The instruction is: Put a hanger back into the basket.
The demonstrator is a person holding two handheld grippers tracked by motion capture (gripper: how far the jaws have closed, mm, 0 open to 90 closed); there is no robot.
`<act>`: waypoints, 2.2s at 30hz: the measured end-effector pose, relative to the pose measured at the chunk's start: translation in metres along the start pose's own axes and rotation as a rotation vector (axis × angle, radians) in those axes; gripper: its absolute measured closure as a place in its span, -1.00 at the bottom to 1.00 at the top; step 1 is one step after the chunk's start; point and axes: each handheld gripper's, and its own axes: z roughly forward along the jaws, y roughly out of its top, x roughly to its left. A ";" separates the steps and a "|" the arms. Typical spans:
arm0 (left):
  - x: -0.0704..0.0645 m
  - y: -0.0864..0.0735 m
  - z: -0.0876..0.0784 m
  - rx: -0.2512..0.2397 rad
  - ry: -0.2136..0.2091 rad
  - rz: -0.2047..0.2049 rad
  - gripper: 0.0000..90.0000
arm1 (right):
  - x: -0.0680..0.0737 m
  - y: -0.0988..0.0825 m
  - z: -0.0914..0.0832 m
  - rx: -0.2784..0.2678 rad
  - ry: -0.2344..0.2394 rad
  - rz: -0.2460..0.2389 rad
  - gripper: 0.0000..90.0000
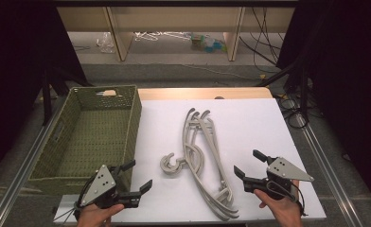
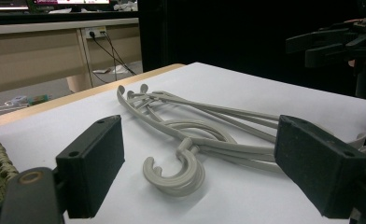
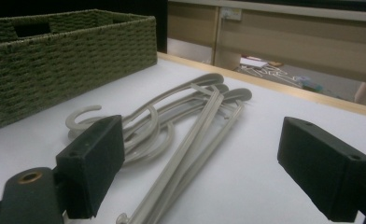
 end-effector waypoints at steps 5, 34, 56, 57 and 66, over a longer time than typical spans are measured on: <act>-0.002 0.000 0.000 -0.002 0.000 -0.008 -0.65 | 0.004 0.000 0.002 0.017 -0.004 -0.004 -0.65; -0.001 0.000 0.000 -0.001 0.008 -0.001 -0.65 | 0.056 0.017 0.035 0.212 0.156 -0.106 -0.64; -0.001 -0.001 0.001 0.000 0.004 0.000 -0.65 | 0.087 0.004 0.111 0.638 0.231 -0.167 -0.09; -0.002 -0.001 0.001 0.000 0.003 -0.002 -0.65 | 0.087 0.004 0.114 0.649 0.230 -0.167 -0.05; -0.002 -0.001 0.002 0.002 0.003 -0.007 -0.65 | 0.083 0.004 0.126 0.728 0.232 -0.122 0.27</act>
